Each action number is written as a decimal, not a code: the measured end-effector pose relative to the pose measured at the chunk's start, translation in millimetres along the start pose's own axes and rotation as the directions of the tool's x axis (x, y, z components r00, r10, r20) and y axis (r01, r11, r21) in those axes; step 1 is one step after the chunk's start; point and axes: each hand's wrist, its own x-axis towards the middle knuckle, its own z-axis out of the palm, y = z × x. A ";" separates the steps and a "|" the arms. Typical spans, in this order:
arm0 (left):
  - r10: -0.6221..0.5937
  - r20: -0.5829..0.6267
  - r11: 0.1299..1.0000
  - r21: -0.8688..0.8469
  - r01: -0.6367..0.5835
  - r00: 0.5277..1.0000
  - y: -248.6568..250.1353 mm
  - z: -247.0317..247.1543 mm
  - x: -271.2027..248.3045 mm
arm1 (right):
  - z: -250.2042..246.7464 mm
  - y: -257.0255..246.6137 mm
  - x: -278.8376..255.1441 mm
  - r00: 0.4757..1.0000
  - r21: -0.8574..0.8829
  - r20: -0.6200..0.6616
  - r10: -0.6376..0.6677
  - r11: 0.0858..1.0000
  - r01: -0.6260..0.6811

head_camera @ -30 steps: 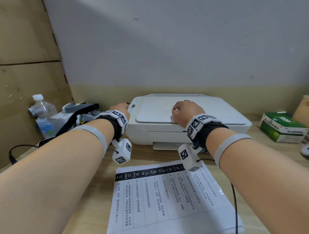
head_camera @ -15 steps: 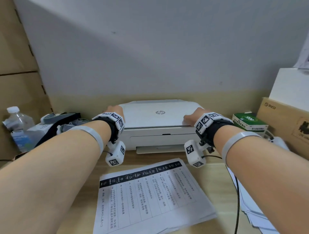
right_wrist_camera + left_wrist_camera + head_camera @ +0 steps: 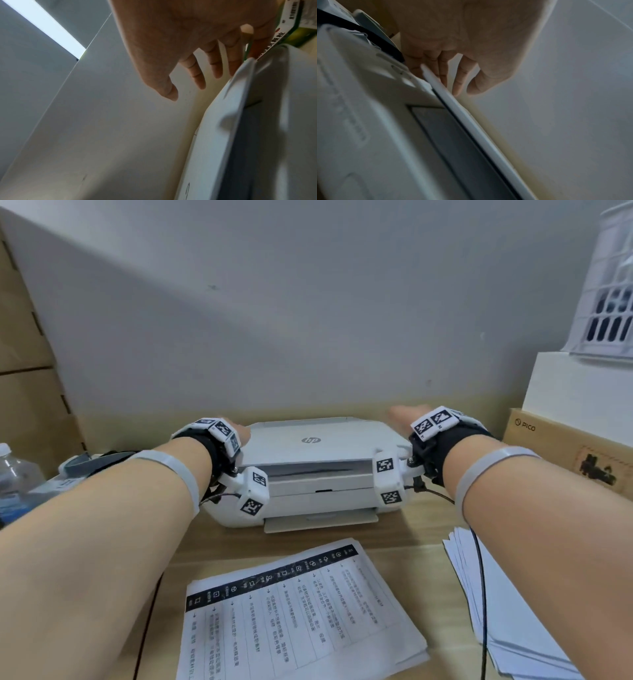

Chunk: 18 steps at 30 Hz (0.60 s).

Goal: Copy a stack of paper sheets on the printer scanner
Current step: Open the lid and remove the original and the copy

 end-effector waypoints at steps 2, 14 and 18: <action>-0.045 0.040 0.995 0.085 0.041 0.998 0.2 -14.7 5.6 | -17.1 -1.6 5.0 0.999 0.191 -0.010 0.035 0.981 -0.033; -0.198 -0.304 0.706 -0.704 -0.079 0.932 22.1 -43.3 64.7 | -20.2 -52.0 57.9 0.970 0.576 -0.238 -0.049 0.797 0.182; -0.152 -0.354 0.757 -0.642 -0.121 0.923 24.8 -34.3 74.0 | -0.4 -48.0 97.5 0.994 0.614 -0.075 -0.074 0.782 0.105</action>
